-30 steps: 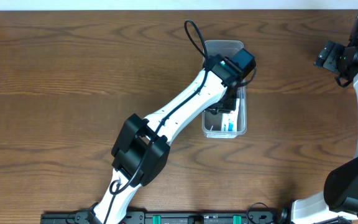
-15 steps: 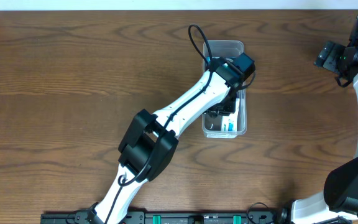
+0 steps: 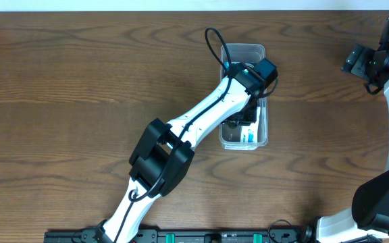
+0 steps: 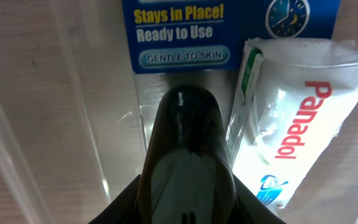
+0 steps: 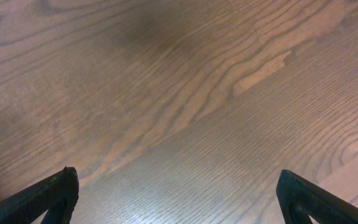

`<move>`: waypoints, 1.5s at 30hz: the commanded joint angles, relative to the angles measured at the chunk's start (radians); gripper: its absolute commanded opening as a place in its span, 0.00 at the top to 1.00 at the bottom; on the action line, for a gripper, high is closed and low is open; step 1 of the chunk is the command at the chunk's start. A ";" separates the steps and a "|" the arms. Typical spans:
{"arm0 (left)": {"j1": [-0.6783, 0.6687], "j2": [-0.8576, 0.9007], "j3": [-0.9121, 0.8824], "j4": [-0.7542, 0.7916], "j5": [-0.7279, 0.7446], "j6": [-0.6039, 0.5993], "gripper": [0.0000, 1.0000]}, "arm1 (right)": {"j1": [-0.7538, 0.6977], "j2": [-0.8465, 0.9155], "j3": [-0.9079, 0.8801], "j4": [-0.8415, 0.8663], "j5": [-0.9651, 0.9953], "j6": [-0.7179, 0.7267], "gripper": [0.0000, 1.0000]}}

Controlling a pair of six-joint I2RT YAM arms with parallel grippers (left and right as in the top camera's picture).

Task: Pack container
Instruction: 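Lower the bottle into the container and open the left gripper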

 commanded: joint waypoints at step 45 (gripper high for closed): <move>0.126 -0.115 0.273 -0.153 -0.015 0.214 0.32 | -0.004 0.009 0.000 -0.002 0.010 -0.012 0.01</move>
